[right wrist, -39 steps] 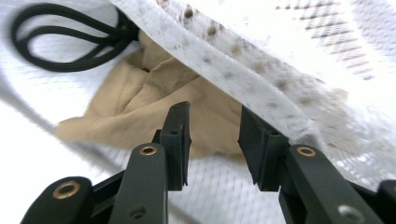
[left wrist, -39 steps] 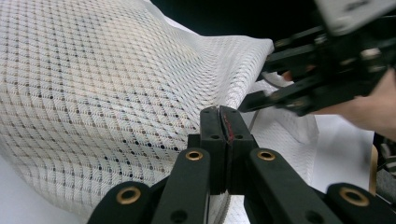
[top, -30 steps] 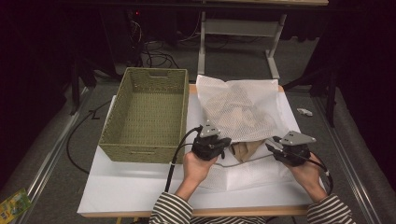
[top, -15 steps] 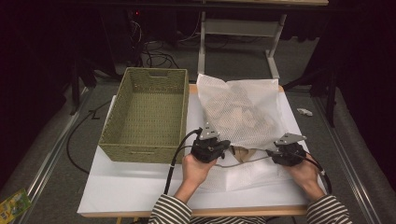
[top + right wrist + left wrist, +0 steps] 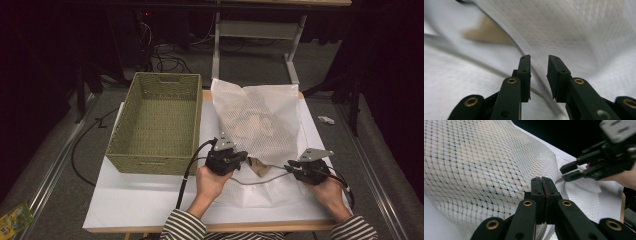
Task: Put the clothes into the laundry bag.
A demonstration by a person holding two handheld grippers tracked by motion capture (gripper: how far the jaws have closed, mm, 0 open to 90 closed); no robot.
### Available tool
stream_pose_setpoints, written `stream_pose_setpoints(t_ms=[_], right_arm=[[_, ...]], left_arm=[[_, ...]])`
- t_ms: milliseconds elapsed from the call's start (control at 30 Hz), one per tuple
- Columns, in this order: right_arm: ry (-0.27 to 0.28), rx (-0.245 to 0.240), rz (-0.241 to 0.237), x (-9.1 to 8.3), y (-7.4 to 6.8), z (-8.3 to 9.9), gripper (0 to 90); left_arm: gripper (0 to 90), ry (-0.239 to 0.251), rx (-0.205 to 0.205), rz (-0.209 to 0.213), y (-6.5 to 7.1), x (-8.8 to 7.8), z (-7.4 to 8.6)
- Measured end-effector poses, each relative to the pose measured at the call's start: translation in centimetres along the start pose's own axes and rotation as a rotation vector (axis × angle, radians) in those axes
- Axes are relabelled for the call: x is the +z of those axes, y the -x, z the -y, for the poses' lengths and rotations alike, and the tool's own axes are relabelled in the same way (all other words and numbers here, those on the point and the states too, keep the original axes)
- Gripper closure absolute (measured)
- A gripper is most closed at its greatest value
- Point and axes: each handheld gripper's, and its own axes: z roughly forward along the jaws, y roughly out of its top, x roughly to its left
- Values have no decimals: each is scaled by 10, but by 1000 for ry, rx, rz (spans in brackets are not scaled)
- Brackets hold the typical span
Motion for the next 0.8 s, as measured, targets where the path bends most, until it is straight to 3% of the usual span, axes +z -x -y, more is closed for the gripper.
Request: stream_pose_setpoints(t_ms=[100,233,400,500,667,800], right_arm=[[19,-12,-86,-3,-11,-4,766],[8,-36,-164,10,-24,-10,775],[6,-35,-166,24,-28,-14,771],[32,-22,-143,19,-25,-14,746],[31,-28,-32,-2,-19,-8,633],[5,-20,48,-10,-10,1,544]], left_arm=[[892,-2,3,6,2,1,0],[891,-9,2,5,3,-1,0],[835,-41,10,4,4,-2,6],[740,-60,50,-39,11,-2,13],[600,-83,123,-140,22,-9,29],[518,-89,126,-207,25,-17,43]])
